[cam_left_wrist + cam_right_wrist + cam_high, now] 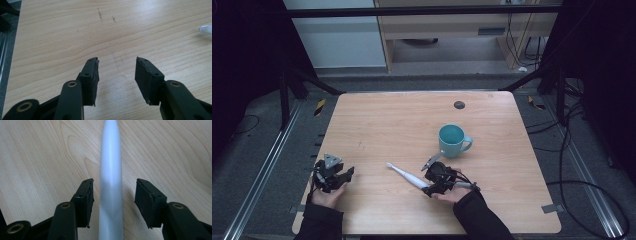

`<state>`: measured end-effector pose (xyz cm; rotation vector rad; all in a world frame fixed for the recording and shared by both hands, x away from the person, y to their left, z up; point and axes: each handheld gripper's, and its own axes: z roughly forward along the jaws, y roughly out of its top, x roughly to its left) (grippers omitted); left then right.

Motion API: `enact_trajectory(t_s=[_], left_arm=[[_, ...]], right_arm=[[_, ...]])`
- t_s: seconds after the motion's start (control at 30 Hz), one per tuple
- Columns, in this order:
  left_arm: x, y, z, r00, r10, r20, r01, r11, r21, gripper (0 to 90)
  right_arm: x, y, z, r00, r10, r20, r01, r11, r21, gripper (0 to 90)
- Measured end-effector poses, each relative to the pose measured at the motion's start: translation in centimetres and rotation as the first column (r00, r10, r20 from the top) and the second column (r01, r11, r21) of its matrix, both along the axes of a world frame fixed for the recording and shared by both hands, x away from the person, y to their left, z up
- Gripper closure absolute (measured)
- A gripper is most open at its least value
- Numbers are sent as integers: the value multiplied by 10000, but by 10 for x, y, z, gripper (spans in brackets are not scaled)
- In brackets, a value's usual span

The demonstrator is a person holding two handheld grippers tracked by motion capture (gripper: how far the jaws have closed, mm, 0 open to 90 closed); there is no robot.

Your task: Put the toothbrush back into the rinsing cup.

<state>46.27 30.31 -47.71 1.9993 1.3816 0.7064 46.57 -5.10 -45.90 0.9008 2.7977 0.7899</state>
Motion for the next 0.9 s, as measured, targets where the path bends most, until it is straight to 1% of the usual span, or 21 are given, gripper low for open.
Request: enact_trajectory(t_s=[0.03, 0.17, 0.23, 0.3, 0.43, 0.53, 0.63, 0.73, 0.8, 0.9], left_arm=[[0, 0, 0, 10000, 0, 5, 0, 10000, 10, 530], [0, 1, 0, 10000, 22, 55, -22, 10000, 15, 517], [0, 1, 1, 9999, 34, 123, -35, 10000, 41, 511], [0, 2, 1, 9999, 10, 156, -11, 10000, 65, 500], [0, 1, 0, 9999, -49, 131, 47, 9999, 139, 491], [0, 1, 0, 9999, -61, 122, 59, 9998, 165, 493], [0, 0, 1, 9999, -72, 98, 70, 9998, 175, 495], [0, -1, 1, 9999, -89, 79, 87, 9998, 190, 497], [1, -1, 1, 10000, -75, 65, 74, 9998, 188, 498], [1, 0, 1, 10000, -70, 38, 69, 9998, 191, 499]], right_arm=[[0, 1, 0, 10000, 6, -77, -6, 10000, -38, 488], [2, 5, 1, 9999, 82, -133, -86, 9996, -269, 490], [3, 7, 0, 9998, 95, -182, -101, 9994, -323, 496], [4, 9, -2, 9995, 92, -314, -107, 9988, -475, 507], [6, 14, -5, 9988, 210, -450, -243, 9970, -738, 536], [7, 15, -6, 9983, 231, -531, -275, 9962, -825, 558], [7, 15, -8, 9981, 220, -574, -280, 9940, -1061, 567], [7, 14, -11, 9976, 165, -673, -237, 9939, -1081, 577], [6, 15, -13, 9977, 176, -660, -251, 9932, -1140, 590], [7, 15, -13, 9980, 87, -631, -157, 9937, -1108, 619]])
